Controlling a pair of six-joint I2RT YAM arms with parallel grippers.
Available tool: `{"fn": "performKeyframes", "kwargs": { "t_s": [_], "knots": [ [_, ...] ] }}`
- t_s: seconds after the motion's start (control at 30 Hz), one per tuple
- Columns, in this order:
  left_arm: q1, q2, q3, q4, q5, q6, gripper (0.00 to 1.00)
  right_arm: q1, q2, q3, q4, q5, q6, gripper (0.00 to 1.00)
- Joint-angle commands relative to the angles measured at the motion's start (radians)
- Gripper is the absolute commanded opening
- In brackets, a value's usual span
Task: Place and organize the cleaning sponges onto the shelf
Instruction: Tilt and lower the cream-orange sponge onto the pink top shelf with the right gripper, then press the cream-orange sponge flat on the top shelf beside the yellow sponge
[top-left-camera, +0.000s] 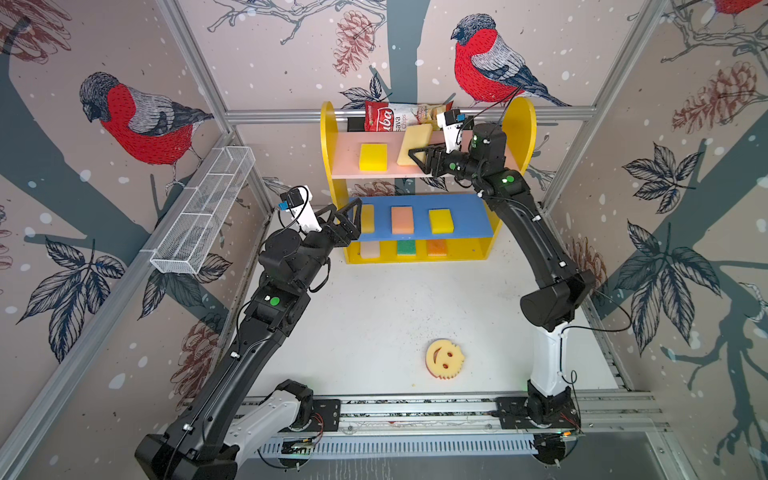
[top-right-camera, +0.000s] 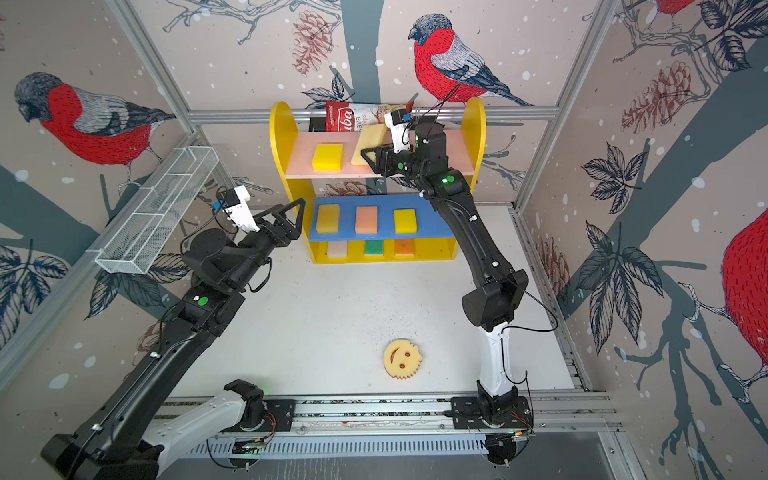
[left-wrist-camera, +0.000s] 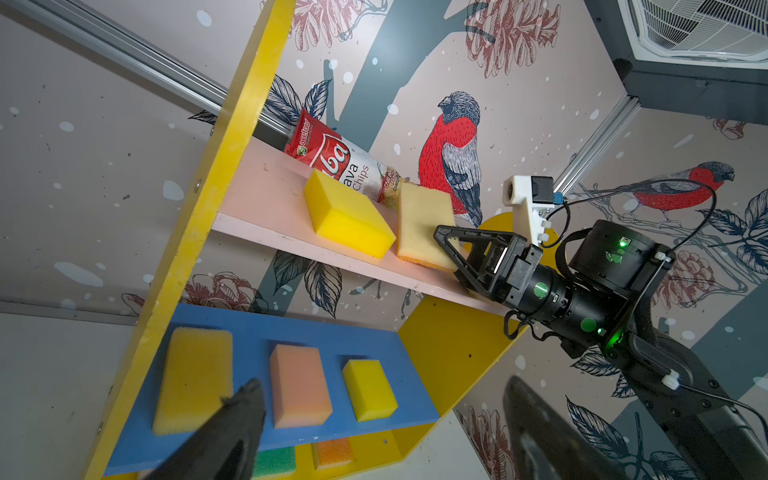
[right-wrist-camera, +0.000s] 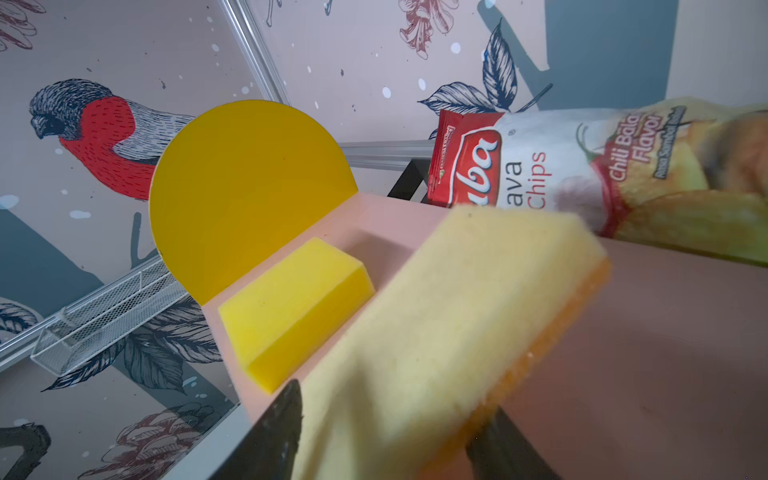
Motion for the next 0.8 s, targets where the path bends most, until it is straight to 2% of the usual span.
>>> {"fn": "performKeyframes", "kwargs": {
  "t_s": [0.0, 0.4, 0.47, 0.6, 0.67, 0.77],
  "knots": [
    [0.002, 0.0, 0.007, 0.009, -0.007, -0.003, 0.89, -0.009, 0.014, -0.009, -0.144, 0.05, 0.044, 0.68],
    [0.002, -0.009, 0.012, -0.003, -0.016, -0.002, 0.88, -0.042, -0.011, -0.01, -0.147, 0.089, 0.096, 0.79],
    [0.001, -0.012, 0.012, -0.005, -0.017, -0.002, 0.88, -0.055, -0.019, -0.011, -0.161, 0.098, 0.119, 0.78],
    [0.001, -0.015, 0.005, -0.005, -0.018, -0.008, 0.88, -0.085, -0.03, -0.045, -0.163, 0.029, 0.175, 0.62],
    [0.001, -0.012, 0.005, -0.005, -0.016, -0.012, 0.88, -0.088, -0.033, -0.056, -0.166, 0.002, 0.178, 0.62],
    [0.001, -0.002, 0.011, -0.006, -0.009, -0.014, 0.88, -0.081, -0.032, -0.065, -0.18, 0.004, 0.163, 0.69]
  ]
}}
